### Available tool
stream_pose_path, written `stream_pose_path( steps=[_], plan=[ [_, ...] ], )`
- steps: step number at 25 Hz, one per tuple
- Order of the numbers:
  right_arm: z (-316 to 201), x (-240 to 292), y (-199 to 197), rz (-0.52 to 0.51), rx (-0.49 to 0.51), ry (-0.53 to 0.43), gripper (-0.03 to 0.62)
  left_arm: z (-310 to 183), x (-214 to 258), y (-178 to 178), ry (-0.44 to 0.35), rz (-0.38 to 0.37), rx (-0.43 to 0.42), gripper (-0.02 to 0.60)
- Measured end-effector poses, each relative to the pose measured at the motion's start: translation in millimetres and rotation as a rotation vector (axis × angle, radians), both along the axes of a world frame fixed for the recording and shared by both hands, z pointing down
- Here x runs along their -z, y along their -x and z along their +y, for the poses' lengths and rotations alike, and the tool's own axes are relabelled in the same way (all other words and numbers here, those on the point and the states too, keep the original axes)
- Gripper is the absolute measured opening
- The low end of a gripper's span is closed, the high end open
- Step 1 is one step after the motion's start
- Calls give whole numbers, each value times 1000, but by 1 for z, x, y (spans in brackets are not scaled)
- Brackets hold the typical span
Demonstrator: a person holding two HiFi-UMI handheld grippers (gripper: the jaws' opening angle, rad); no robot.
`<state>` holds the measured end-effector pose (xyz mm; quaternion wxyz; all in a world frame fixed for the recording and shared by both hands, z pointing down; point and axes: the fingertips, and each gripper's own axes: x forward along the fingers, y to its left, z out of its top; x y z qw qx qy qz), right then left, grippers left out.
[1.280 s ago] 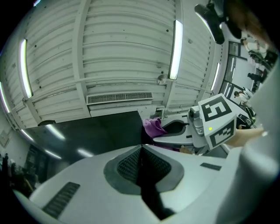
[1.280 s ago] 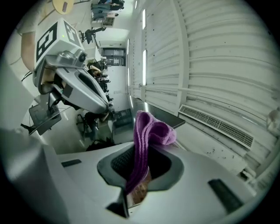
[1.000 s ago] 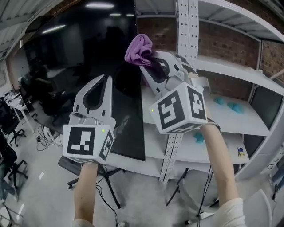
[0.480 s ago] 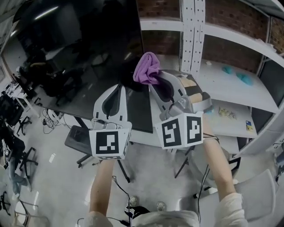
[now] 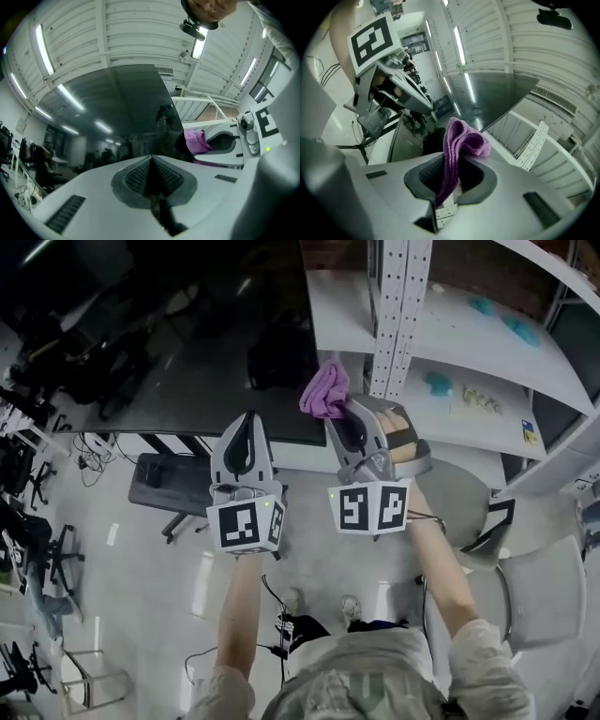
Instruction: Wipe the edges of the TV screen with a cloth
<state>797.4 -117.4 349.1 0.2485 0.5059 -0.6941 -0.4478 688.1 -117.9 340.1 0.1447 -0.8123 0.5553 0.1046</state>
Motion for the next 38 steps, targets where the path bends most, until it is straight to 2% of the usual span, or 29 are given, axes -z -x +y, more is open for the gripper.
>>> stream_pose_path(
  steps=[7,12,15,18,21,27,31,34,38],
  plan=[
    [-6,-106,-6,-24,-70,158,61,8,-69,-30,110,-10,-45,15],
    [-5,-161,-5,-64,-103,270,61,12,-105,-26,180,-19,-43,17],
    [-10,-179,-7,-173,-145,310,61,3,-116,-12,209,-2,-35,15],
    [-13,-201,-2,-341,-188,422,61,-6,-123,3,233,4,-50,15],
    [-19,-207,15,-400,-222,443,61,-15,-125,19,238,-5,-86,15],
    [-40,-199,85,-397,-258,416,61,-29,-134,78,270,-24,-170,15],
    [-59,-196,146,-423,-275,400,61,-35,-143,135,281,-39,-199,15],
    [-70,-200,188,-408,-296,388,61,-42,-142,186,276,-3,-174,15],
    [-93,-207,233,-425,-304,392,61,-59,-137,257,257,37,-81,15]
  ],
)
